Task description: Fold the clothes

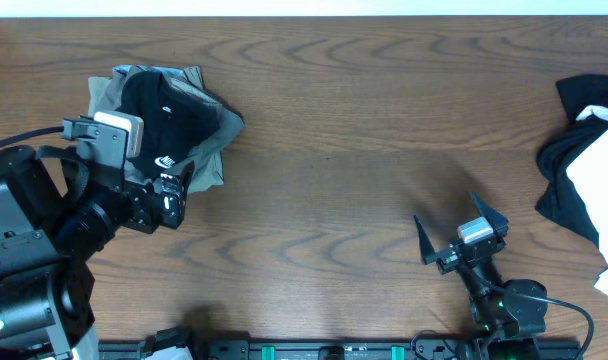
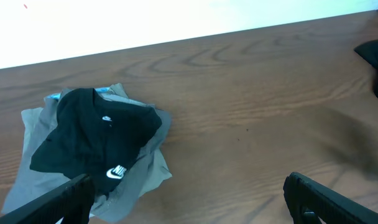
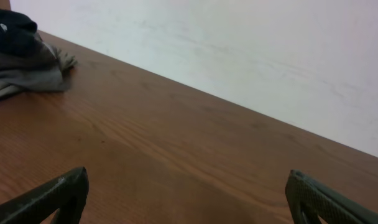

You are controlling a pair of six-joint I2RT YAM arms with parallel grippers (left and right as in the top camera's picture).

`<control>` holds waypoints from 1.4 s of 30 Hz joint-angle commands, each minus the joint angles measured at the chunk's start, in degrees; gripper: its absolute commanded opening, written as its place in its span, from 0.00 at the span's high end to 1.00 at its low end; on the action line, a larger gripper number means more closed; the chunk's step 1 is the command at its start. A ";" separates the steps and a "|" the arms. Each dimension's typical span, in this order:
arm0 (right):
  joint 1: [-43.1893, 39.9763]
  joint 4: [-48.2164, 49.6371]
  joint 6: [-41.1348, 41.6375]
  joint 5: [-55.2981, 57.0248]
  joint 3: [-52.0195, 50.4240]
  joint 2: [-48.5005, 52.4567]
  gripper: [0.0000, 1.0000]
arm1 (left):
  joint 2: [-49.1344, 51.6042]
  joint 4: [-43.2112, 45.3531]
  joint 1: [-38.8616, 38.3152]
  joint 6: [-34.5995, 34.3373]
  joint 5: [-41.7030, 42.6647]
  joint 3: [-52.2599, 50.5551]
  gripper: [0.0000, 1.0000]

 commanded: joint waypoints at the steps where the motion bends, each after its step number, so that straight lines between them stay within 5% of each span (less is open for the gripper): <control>1: 0.33 -0.28 -0.35 -0.22 -0.09 -0.20 0.01 | -1.27 0.68 -0.74 1.03 -0.66 -0.79 0.02; 17: 0.33 -0.26 -0.35 -0.22 -0.09 -0.20 0.01 | -24.70 41.31 -4.85 1.16 -1.55 -37.70 0.02; 42: 0.33 -0.26 -0.35 -0.22 -0.09 -0.20 0.01 | -54.58 49.62 -5.01 1.38 -4.31 -65.44 0.02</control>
